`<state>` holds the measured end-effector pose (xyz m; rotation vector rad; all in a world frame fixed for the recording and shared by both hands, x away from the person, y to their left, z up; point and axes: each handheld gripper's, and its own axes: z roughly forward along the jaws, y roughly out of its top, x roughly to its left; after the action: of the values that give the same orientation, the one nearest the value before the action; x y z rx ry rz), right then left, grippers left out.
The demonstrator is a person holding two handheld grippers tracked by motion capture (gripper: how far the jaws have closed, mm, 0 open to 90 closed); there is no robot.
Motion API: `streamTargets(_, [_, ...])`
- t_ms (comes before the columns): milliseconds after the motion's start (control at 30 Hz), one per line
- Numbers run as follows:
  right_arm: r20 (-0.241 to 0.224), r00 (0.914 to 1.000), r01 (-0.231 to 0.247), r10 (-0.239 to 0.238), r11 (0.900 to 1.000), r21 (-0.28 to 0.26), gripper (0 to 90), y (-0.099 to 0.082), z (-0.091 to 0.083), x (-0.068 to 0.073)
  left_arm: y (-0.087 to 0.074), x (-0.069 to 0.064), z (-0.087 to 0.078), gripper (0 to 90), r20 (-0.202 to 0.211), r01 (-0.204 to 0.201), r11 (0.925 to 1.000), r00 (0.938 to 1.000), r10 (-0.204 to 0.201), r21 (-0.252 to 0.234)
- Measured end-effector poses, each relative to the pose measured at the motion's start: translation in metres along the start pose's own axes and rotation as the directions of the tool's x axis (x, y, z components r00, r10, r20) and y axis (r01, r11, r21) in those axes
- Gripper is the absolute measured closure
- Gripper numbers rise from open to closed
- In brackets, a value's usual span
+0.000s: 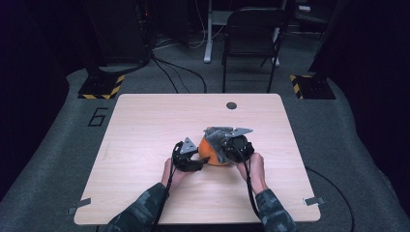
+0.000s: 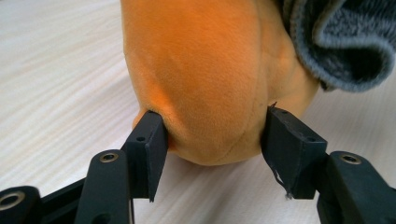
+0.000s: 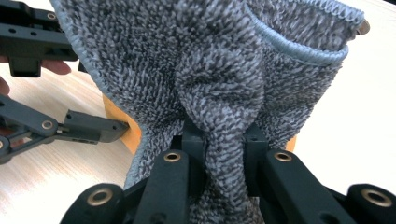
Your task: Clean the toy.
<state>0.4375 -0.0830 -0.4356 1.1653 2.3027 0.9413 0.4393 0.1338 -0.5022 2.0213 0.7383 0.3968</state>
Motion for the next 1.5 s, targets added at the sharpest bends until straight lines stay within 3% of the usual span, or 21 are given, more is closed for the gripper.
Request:
streamTargets(100, [-0.010, 0.9998, -0.017, 0.017, 0.9998, -0.005, 76.9, 0.000, 0.000, -0.001, -0.001, -0.001, 0.000, 58.1, -0.001, -0.017, 0.9998, 0.9999, 0.017, -0.006])
streamTargets(200, [-0.024, 0.9993, -0.031, 0.029, 0.9984, -0.048, 76.6, 0.002, -0.008, 0.002, 0.000, 0.000, -0.001, 65.1, 0.003, 0.009, 0.9998, 1.0000, -0.009, -0.015])
streamTargets(300, [-0.057, 0.9984, -0.005, -0.001, 0.9951, -0.098, 76.6, 0.007, -0.020, 0.012, 0.000, 0.001, -0.003, 67.9, 0.030, 0.028, 0.9993, 0.9992, -0.027, -0.024])
streamTargets(333, [-0.055, 0.9985, -0.003, -0.003, 0.9950, -0.100, 76.6, 0.008, -0.021, 0.016, 0.001, -0.001, -0.003, 68.1, 0.029, 0.024, 0.9992, 0.9993, -0.024, -0.031])
streamTargets(367, [-0.035, 0.9988, 0.031, -0.034, 0.9955, -0.089, 76.6, 0.010, -0.019, 0.021, 0.001, -0.002, -0.004, 68.7, 0.038, 0.029, 0.9990, 0.9989, -0.028, -0.034])
streamTargets(400, [-0.032, 0.9991, 0.026, -0.028, 0.9971, -0.072, 76.6, 0.009, -0.015, 0.023, 0.001, -0.003, -0.002, 69.3, 0.025, 0.023, 0.9993, 0.9994, -0.022, -0.029])
streamTargets(500, [-0.029, 0.9996, -0.005, 0.003, 0.9979, -0.065, 76.8, 0.002, -0.003, 0.019, -0.002, -0.001, -0.002, 71.0, 0.038, 0.040, 0.9990, 0.9985, -0.039, -0.018])
streamTargets(667, [-0.003, 1.0000, -0.001, 0.001, 0.9982, -0.060, 76.7, -0.002, -0.006, 0.014, -0.001, -0.004, -0.001, 72.0, 0.034, 0.050, 0.9983, 0.9982, -0.049, -0.031])
streamTargets(700, [-0.001, 1.0000, 0.000, 0.000, 0.9983, -0.058, 76.6, -0.005, -0.006, 0.011, -0.001, -0.003, -0.001, 72.0, 0.032, 0.036, 0.9990, 0.9988, -0.036, -0.026])
streamTargets(867, [0.024, 0.9996, -0.011, 0.011, 0.9996, -0.025, 76.1, -0.021, -0.009, -0.005, 0.000, -0.002, -0.001, 71.9, 0.043, 0.041, 0.9989, 0.9983, -0.040, -0.023])
streamTargets(967, [0.039, 0.9975, -0.060, 0.060, 0.9982, 0.005, 75.7, -0.036, -0.008, -0.024, -0.001, -0.002, -0.001, 71.8, 0.044, 0.051, 0.9984, 0.9978, -0.050, -0.023])
streamTargets(1067, [0.074, 0.9901, -0.125, 0.120, 0.9899, 0.068, 75.4, -0.052, 0.003, -0.044, -0.001, 0.000, -0.002, 71.4, 0.051, 0.061, 0.9978, 0.9970, -0.059, -0.025])
streamTargets(1133, [0.075, 0.9883, -0.139, 0.133, 0.9869, 0.082, 75.1, -0.056, 0.007, -0.049, -0.002, 0.002, -0.002, 71.1, 0.055, 0.061, 0.9976, 0.9967, -0.060, -0.031])
streamTargets(1167, [0.057, 0.9809, -0.191, 0.186, 0.9761, 0.104, 74.8, -0.065, 0.014, -0.061, -0.003, 0.003, -0.002, 71.0, 0.055, 0.060, 0.9975, 0.9968, -0.058, -0.037])
streamTargets(1300, [0.066, 0.9848, -0.165, 0.161, 0.9847, 0.058, 75.2, -0.056, 0.001, -0.064, -0.001, 0.002, -0.003, 70.9, 0.055, 0.051, 0.9979, 0.9973, -0.049, -0.039])
streamTargets(1400, [0.054, 0.9834, -0.175, 0.173, 0.9844, 0.020, 75.5, -0.049, -0.010, -0.063, -0.001, 0.001, -0.003, 70.6, 0.056, 0.055, 0.9979, 0.9970, -0.053, -0.035])
streamTargets(1433, [0.019, 0.9857, -0.167, 0.167, 0.9857, -0.020, 75.6, -0.040, -0.022, -0.058, -0.001, 0.002, -0.003, 70.5, 0.055, 0.059, 0.9976, 0.9969, -0.057, -0.036])
streamTargets(1500, [-0.007, 0.9891, -0.147, 0.147, 0.9877, -0.053, 75.8, -0.032, -0.030, -0.049, -0.001, 0.001, -0.002, 70.4, 0.049, 0.068, 0.9969, 0.9966, -0.066, -0.039])
